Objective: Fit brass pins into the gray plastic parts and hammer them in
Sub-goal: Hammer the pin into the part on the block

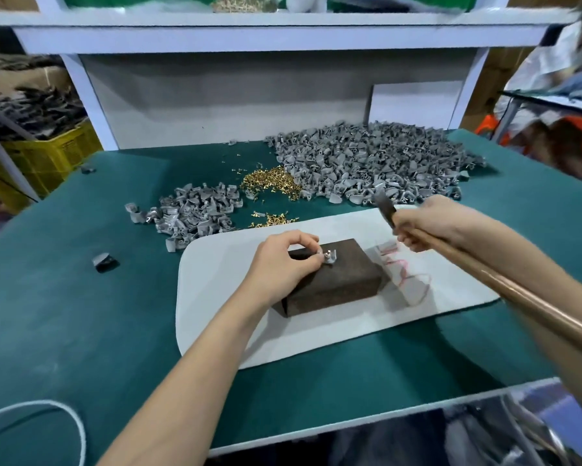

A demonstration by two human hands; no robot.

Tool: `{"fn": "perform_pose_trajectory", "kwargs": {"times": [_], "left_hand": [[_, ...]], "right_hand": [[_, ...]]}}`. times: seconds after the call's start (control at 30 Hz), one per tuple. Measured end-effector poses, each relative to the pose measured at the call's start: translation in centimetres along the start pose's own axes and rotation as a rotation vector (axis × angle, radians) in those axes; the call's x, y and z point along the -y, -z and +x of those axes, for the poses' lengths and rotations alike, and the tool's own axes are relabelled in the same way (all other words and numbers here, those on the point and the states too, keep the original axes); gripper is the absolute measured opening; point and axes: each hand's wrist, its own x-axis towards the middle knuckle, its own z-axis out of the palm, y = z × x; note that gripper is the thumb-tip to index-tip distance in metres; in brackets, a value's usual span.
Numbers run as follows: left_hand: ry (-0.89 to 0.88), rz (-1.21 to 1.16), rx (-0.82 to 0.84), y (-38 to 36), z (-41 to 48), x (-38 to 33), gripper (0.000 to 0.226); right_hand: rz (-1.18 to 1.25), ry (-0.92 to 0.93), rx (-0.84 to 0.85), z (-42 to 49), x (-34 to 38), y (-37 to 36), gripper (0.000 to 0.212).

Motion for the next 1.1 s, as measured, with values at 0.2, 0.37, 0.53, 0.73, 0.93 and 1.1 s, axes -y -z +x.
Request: {"fn": "perform_pose_trajectory", "kwargs": {"times": [0.2,0.37,0.53,0.73,0.93,1.1], "left_hand": [[0.016,-0.016,-0.001,-0.1,0.2,0.0,0.015],[-0.004,-0.025,-0.010,-0.1,0.1,0.0,0.017],[-0.003,-0.031,-0.005,-0.1,0.2,0.1,0.024],[0.002,-0.037,0.001,-0.1,0.3,0.0,0.024],[0.020,-0.048,0.009,-0.1,0.2,-0.2,0.019],[0.008,-0.055,0.010,-0.1,0.3,-0.2,0.013]], "right_hand": [[-0.041,0.218,-0.001,-6.3,2.7,-0.1,0.033],[-0.439,0.290,-0.011,-8.4,3.1,-3.9,0.039],[-0.564,0.292,0.075,-8.6,3.8,-5.1,0.032],[-0.579,0.346,-0.020,-8.3,5.3,-5.0,0.034],[-0.513,0.334,-0.053,-8.4,5.2,-4.6,0.034],[-0.492,0.347,-0.103,-8.8,4.3,-6.0,0.039]]}}
